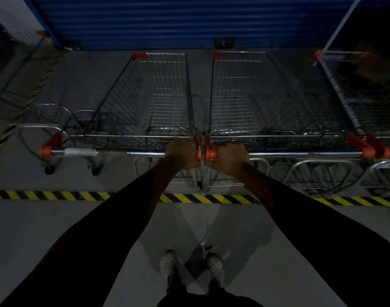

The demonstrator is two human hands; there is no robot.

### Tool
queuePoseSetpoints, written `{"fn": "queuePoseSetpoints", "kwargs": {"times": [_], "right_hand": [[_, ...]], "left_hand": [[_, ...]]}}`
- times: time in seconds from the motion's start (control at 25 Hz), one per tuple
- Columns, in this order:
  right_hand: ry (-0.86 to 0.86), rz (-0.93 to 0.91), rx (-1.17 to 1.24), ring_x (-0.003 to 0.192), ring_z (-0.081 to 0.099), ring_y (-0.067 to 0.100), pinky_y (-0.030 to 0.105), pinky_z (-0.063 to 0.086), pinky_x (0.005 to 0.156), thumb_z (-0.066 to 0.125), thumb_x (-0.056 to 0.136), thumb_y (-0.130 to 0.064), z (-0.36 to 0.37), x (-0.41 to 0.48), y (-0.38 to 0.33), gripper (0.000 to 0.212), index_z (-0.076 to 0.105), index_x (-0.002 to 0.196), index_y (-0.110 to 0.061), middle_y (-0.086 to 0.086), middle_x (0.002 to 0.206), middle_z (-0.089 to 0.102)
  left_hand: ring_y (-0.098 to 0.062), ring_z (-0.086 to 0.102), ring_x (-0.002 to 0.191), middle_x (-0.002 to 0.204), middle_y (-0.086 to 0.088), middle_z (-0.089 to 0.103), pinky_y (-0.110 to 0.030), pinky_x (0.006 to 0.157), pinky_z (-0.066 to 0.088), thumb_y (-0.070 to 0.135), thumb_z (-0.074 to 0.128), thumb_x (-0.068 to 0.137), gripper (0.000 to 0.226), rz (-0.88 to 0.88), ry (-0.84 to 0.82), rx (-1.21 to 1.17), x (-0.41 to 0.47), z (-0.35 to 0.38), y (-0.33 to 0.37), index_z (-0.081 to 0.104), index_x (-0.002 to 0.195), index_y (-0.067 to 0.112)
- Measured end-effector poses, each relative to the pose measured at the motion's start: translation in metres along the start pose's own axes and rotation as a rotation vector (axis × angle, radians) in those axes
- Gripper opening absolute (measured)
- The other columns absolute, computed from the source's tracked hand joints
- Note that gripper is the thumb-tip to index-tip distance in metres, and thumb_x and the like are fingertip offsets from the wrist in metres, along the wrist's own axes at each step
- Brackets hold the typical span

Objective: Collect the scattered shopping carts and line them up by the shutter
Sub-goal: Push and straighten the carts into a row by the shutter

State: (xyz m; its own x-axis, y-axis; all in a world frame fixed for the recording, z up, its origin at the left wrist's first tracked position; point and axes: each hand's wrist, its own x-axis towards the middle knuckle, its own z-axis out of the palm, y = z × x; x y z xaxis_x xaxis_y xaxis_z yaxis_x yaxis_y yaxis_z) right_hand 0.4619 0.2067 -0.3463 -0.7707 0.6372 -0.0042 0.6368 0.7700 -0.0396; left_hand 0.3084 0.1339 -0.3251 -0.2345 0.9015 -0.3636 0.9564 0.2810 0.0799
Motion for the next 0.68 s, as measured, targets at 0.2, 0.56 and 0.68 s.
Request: {"fn": "queuePoseSetpoints", "kwargs": {"times": [0.2,0.56,0.68], "right_hand": [[-0.012,-0.058,0.329,0.112,0.057,0.029,0.042,0.051,0.092,0.048,0.067,-0.087,-0.008,-0.008,0.002,0.089,0.053,0.130,-0.025,0.007,0.125,0.058],[0.516,-0.289,0.616,0.115,0.052,0.027,0.037,0.048,0.092,0.055,0.081,-0.065,-0.140,0.050,-0.157,0.072,0.047,0.132,-0.015,0.010,0.125,0.050],[0.618,-0.413,0.719,0.116,0.051,0.024,0.037,0.048,0.092,0.055,0.082,-0.062,-0.190,0.070,-0.254,0.069,0.048,0.131,-0.015,0.009,0.126,0.049]], "left_hand": [[-0.022,0.058,0.112,0.116,-0.001,0.060,-0.026,0.089,0.044,0.040,0.077,0.076,0.059,0.086,-0.037,-0.217,-0.018,-0.011,-0.019,0.058,0.127,0.016],[-0.036,0.042,0.130,0.141,-0.021,0.044,-0.038,0.106,0.034,0.055,0.054,0.077,0.085,-0.021,0.538,-0.167,-0.142,-0.135,-0.173,0.036,0.145,0.008],[-0.035,0.050,0.121,0.132,-0.021,0.052,-0.039,0.101,0.040,0.049,0.051,0.079,0.073,-0.077,0.718,-0.125,-0.213,-0.172,-0.251,0.045,0.137,0.006]]}}
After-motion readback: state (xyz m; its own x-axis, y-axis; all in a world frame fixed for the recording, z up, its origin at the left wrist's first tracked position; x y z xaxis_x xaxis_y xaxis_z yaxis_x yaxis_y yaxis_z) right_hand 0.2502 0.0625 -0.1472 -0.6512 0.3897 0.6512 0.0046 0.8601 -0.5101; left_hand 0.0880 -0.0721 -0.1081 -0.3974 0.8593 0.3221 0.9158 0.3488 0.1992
